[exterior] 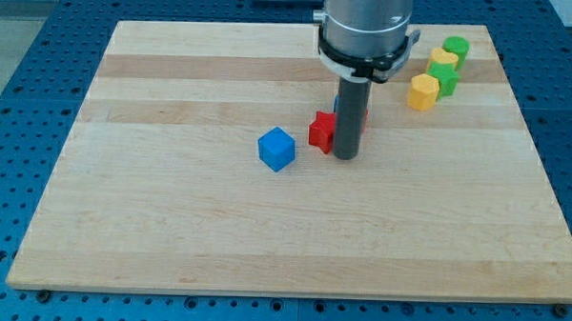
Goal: Slide the blue cube closer to the red star
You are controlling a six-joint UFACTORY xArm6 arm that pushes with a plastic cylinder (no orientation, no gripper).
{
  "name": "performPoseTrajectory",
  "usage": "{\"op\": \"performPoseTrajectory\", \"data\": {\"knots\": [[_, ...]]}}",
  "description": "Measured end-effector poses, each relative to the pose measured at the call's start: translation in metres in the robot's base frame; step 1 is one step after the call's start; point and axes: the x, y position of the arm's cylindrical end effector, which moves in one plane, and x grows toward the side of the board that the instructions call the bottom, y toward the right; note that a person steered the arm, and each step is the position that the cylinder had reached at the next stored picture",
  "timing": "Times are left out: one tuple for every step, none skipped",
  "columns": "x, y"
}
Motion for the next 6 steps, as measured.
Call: {"op": "performPoseTrajectory", "data": {"knots": [[0.001,-0.002],[0.052,-0.034],[0.112,-0.079],[0.116,-0.139],[0.046,-0.161],[0.044,-0.160]]}}
